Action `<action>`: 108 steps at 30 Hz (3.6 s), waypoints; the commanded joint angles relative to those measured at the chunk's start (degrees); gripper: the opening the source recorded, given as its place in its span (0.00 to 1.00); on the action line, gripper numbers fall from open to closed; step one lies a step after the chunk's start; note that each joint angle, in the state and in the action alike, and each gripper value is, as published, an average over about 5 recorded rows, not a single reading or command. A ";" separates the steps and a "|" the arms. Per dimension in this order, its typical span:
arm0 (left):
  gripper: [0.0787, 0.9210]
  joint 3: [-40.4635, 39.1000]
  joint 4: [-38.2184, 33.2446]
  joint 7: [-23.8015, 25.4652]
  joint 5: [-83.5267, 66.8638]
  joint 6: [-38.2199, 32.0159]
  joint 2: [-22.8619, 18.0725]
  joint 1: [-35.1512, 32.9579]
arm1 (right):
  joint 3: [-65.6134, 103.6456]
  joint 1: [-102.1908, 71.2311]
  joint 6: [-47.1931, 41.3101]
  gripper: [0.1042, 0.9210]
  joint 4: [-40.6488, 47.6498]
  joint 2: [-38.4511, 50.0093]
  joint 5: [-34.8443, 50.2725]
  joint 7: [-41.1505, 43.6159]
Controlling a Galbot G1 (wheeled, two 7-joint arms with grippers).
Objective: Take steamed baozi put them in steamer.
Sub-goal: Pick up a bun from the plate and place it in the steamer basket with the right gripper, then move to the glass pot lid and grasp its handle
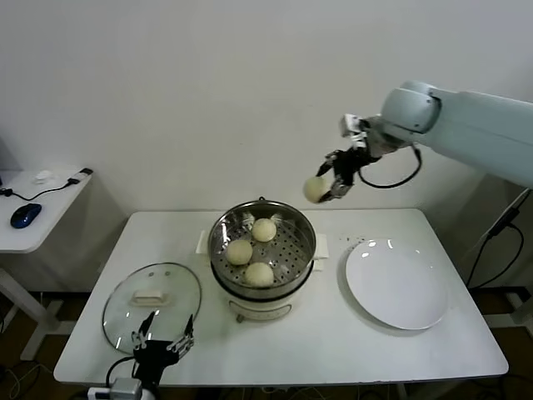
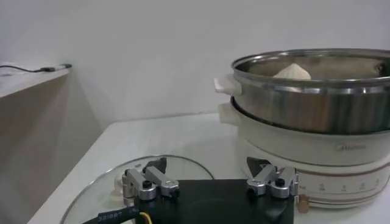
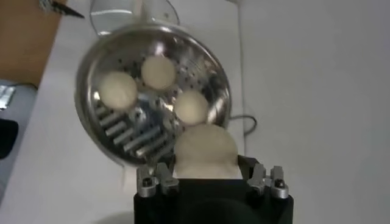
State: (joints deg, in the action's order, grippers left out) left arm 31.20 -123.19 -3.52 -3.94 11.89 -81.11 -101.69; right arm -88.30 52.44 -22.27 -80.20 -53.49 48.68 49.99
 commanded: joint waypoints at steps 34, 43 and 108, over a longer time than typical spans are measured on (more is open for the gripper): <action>0.88 0.22 0.00 0.21 -0.49 0.75 0.12 0.85 | 2.40 -9.21 1.76 0.88 7.53 -6.82 1.87 5.00; 0.88 0.29 -0.84 0.39 -0.67 0.84 0.58 0.59 | 32.16 -19.84 1.42 0.88 13.14 5.79 2.90 -22.99; 0.88 4.72 32.68 -21.55 78.92 -13.58 11.51 11.37 | 123.49 -137.88 36.82 0.88 -10.34 -17.29 -24.50 -42.95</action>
State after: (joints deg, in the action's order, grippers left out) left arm 35.23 -93.89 -22.67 64.21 -2.33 -71.12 -89.79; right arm 34.47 -83.95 16.27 -88.89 -68.65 25.75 8.23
